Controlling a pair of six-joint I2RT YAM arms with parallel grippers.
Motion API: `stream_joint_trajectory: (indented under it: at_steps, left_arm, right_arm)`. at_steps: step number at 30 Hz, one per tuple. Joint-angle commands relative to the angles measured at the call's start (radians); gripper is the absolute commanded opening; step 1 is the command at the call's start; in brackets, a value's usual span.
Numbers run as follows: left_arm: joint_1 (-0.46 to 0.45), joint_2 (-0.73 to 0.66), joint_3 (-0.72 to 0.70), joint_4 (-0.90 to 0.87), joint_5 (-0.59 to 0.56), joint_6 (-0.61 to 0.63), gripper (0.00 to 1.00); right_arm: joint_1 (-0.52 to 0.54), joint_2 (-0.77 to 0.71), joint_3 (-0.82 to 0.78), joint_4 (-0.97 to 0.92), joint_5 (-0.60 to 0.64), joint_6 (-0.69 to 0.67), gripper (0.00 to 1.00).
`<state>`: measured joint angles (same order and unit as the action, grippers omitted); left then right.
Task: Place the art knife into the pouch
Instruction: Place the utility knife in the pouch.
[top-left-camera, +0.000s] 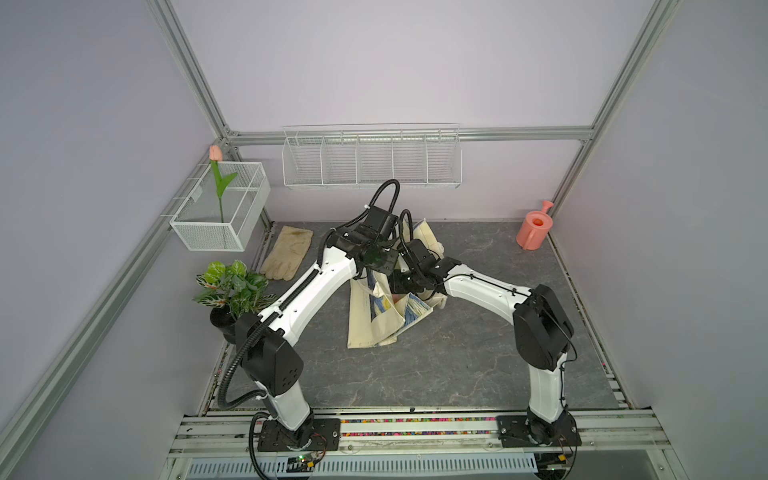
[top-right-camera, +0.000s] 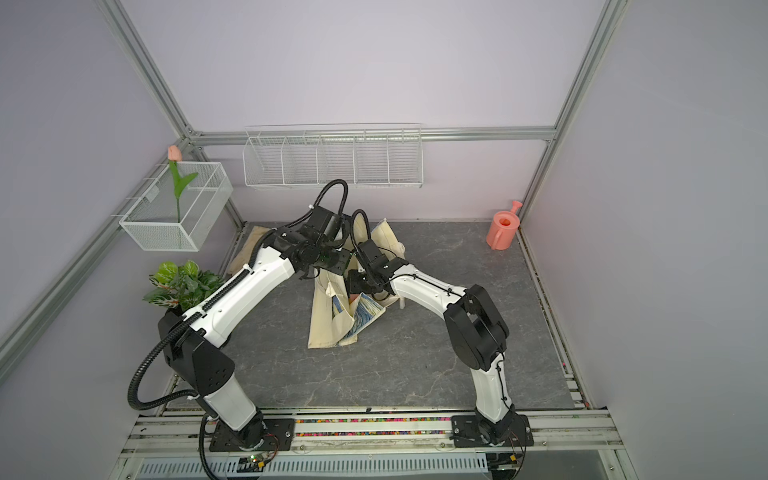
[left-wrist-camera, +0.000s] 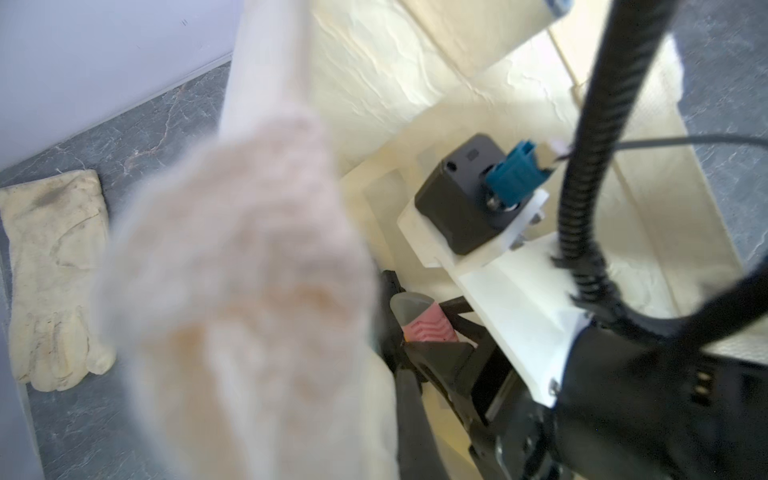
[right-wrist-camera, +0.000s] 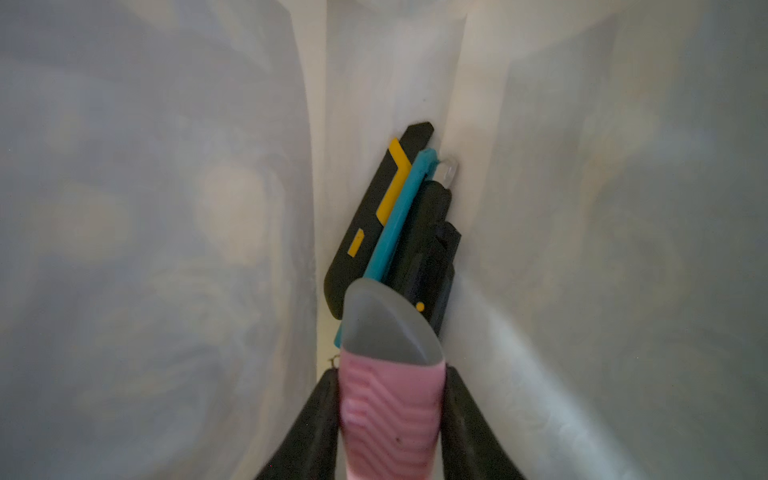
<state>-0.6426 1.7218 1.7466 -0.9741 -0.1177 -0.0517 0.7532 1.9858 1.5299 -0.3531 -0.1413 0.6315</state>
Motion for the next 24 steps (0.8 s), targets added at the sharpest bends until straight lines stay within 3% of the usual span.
stream_joint_trajectory:
  at_steps: [1,12,24]
  left_arm:
    - [-0.006,0.015,0.014,0.007,0.023,0.001,0.00]
    - [-0.006,0.015,0.014,0.005,0.017,0.003,0.00]
    - [-0.006,0.024,0.014,0.006,0.020,0.001,0.00]
  right_arm:
    - [-0.011,-0.030,-0.035,0.091,-0.092,0.055,0.40]
    - [-0.037,-0.109,-0.045,0.054,-0.089,0.018,0.76]
    - [-0.077,-0.430,-0.070,-0.131,0.094,-0.094,0.87]
